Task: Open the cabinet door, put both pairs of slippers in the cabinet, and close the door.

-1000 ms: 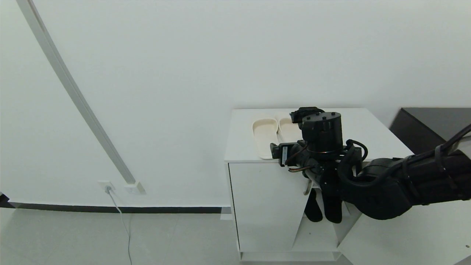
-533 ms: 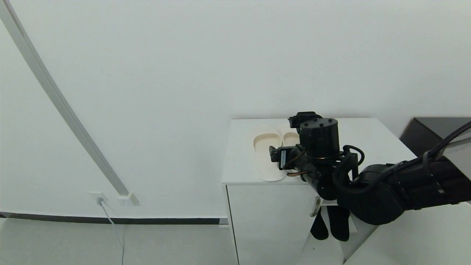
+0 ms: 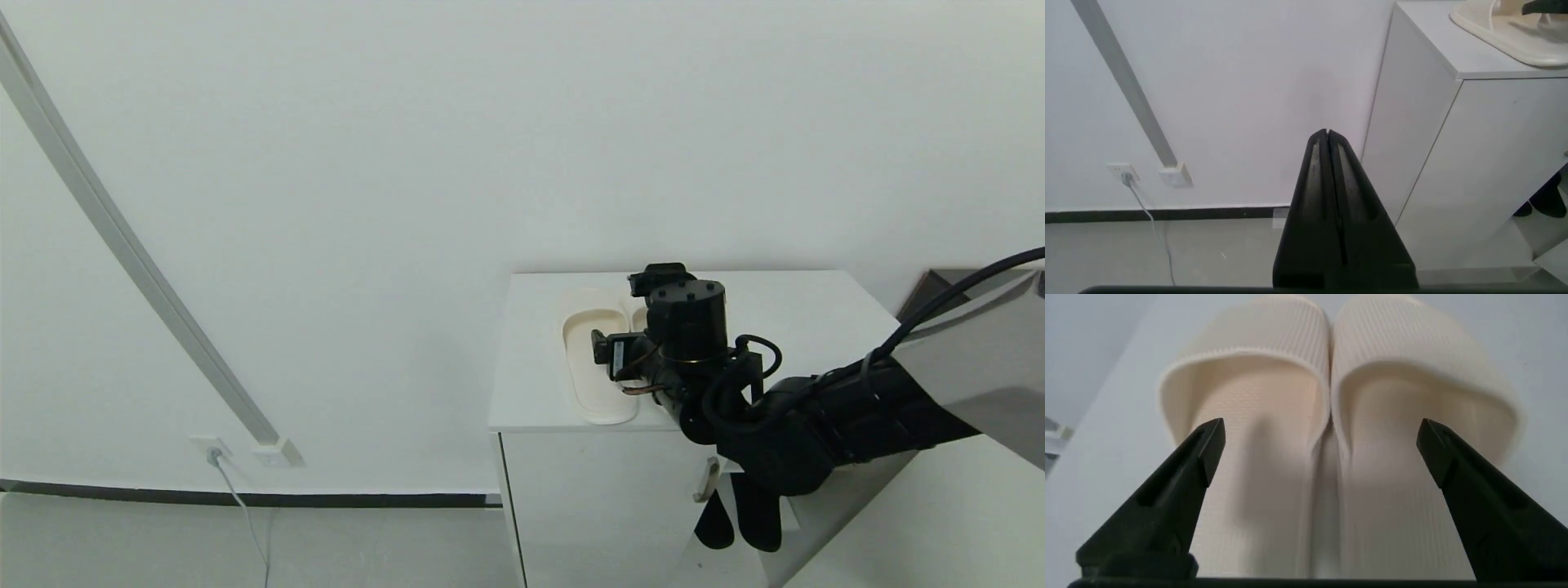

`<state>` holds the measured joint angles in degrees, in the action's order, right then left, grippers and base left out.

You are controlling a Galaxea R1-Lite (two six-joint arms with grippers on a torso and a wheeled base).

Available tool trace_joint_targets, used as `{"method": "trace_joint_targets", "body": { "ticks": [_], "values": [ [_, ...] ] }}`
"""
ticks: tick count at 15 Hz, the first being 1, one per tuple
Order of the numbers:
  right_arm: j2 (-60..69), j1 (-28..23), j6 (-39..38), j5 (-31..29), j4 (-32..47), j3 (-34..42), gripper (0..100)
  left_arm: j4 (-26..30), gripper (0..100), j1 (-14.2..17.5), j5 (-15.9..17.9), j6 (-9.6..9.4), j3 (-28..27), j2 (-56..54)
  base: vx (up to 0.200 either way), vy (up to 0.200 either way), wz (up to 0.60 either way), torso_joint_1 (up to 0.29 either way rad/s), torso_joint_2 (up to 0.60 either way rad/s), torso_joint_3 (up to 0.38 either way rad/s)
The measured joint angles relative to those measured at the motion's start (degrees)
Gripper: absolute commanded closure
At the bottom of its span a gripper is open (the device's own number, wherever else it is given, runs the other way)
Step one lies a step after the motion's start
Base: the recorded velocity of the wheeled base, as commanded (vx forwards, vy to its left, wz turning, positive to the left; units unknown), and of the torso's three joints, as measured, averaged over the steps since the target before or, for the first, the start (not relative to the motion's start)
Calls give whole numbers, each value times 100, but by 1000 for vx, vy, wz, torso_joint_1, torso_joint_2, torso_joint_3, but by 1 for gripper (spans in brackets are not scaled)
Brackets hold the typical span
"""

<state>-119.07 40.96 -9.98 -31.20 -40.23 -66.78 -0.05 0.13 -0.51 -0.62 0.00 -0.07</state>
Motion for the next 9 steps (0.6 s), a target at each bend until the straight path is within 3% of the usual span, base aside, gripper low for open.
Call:
{"method": "trace_joint_targets", "body": {
  "ticks": [8,9],
  "values": [
    [-623,-276,208,260,-307,-599,0,0,100,0,2,0,0,0,0,0,0,0,0,0],
    [-670,-288,208,262,-327,-649,100,0,100,2,2,0,0,0,0,0,0,0,0,0]
  ]
}}
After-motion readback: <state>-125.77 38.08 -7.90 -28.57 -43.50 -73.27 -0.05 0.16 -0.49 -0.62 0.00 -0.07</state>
